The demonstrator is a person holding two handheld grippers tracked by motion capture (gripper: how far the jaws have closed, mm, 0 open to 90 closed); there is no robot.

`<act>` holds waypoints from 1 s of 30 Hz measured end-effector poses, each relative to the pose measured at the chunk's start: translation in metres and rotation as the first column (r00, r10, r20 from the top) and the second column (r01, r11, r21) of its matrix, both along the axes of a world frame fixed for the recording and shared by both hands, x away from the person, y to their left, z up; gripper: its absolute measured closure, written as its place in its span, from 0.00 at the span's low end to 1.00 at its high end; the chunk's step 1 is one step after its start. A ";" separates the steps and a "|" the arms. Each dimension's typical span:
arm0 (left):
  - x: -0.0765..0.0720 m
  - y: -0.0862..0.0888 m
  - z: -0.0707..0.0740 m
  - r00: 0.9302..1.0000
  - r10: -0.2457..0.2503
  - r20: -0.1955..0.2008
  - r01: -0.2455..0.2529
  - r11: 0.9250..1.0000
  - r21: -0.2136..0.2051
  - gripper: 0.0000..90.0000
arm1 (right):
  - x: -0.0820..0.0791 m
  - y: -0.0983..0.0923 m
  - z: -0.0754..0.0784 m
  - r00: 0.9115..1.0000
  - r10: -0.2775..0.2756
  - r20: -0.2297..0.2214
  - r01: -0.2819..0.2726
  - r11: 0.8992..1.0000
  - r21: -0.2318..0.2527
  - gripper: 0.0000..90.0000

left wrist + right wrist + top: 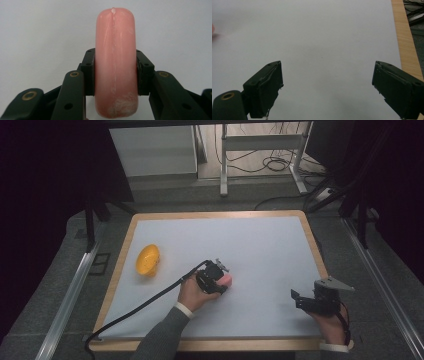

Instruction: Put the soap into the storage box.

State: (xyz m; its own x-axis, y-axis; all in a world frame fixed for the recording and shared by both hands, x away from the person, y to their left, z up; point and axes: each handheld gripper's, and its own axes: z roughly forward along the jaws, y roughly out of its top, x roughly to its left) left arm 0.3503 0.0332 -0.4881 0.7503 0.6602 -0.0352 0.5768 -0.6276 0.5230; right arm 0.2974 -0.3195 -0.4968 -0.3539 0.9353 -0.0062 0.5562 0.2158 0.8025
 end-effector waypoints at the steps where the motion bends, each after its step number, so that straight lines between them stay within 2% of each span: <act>1: 0.000 0.002 0.002 1.000 0.002 0.003 -0.002 1.000 -0.002 0.67 | 0.000 0.000 0.000 1.000 0.000 0.000 0.000 1.000 0.000 0.10; 8: -0.004 0.011 0.015 1.000 0.012 0.027 -0.011 1.000 -0.024 0.67 | 0.000 0.000 0.000 1.000 0.000 0.000 0.000 1.000 0.001 0.10; 16: -0.007 0.015 0.021 0.999 0.006 0.035 -0.005 1.000 -0.018 0.67 | 0.000 -0.001 0.000 1.000 -0.001 -0.002 0.001 1.000 -0.002 0.10; 19: -0.007 0.021 0.021 0.999 0.019 0.027 -0.018 0.999 -0.037 0.67 | 0.000 0.000 0.000 1.000 0.000 -0.004 0.000 1.000 -0.002 0.10; 30: -0.006 0.047 0.024 0.996 0.072 0.044 -0.071 0.997 -0.038 0.67 | 0.000 0.000 -0.001 1.000 0.000 -0.006 0.000 1.000 -0.005 0.10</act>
